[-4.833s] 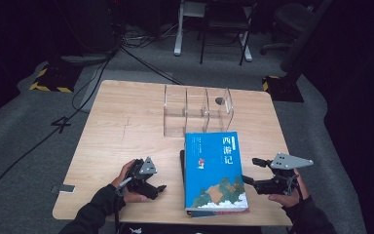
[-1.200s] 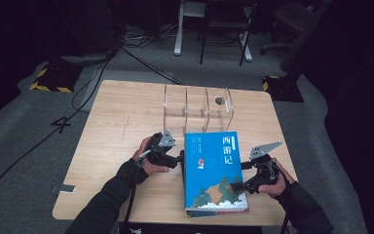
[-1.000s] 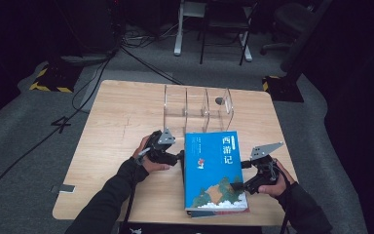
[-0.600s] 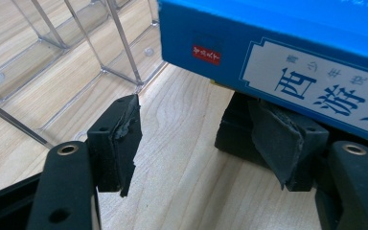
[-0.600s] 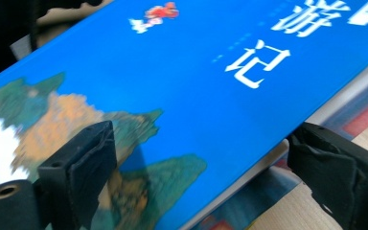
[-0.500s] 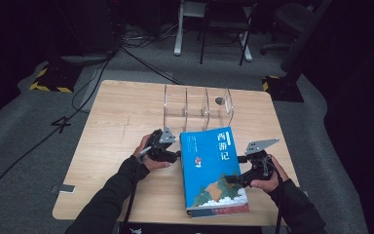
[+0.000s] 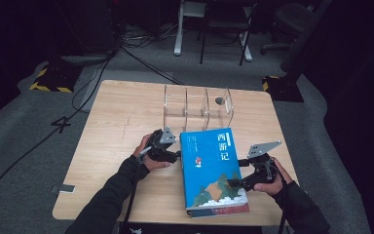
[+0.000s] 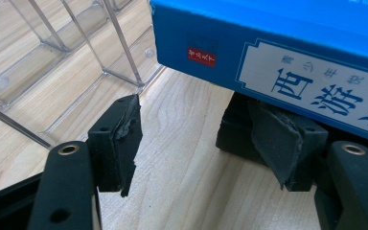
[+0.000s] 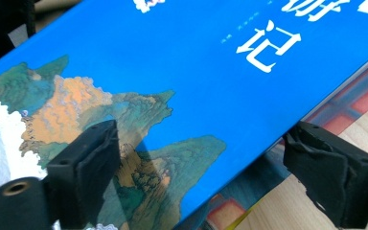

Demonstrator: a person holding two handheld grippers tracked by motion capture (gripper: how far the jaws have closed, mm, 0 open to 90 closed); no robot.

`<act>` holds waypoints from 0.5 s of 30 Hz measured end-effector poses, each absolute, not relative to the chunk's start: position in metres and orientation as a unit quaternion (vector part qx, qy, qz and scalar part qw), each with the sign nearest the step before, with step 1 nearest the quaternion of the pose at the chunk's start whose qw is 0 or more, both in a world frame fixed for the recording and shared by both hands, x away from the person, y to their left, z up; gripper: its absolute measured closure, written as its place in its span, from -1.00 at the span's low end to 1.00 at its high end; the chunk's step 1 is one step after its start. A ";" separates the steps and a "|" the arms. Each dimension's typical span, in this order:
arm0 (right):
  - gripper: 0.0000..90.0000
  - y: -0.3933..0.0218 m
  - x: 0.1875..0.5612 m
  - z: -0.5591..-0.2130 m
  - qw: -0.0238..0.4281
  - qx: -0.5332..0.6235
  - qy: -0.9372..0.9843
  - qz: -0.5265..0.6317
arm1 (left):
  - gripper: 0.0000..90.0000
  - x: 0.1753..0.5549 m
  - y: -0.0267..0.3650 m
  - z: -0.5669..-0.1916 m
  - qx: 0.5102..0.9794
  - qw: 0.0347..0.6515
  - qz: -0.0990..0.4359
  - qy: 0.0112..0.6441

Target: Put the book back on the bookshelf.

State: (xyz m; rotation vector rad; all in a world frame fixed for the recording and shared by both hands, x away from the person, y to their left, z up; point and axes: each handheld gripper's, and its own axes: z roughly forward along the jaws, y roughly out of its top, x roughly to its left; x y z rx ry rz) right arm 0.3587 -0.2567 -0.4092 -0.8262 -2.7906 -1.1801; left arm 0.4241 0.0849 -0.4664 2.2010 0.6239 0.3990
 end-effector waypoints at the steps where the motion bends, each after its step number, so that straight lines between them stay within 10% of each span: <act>1: -0.68 -0.257 0.359 -0.409 0.001 -0.261 -0.888 -0.380 | -0.22 0.424 0.085 -0.466 0.870 0.397 0.159 0.246; 15: -0.15 -0.235 0.400 -0.407 0.027 -0.235 -0.874 -0.425 | -0.11 0.433 0.087 -0.468 0.863 0.409 0.145 0.260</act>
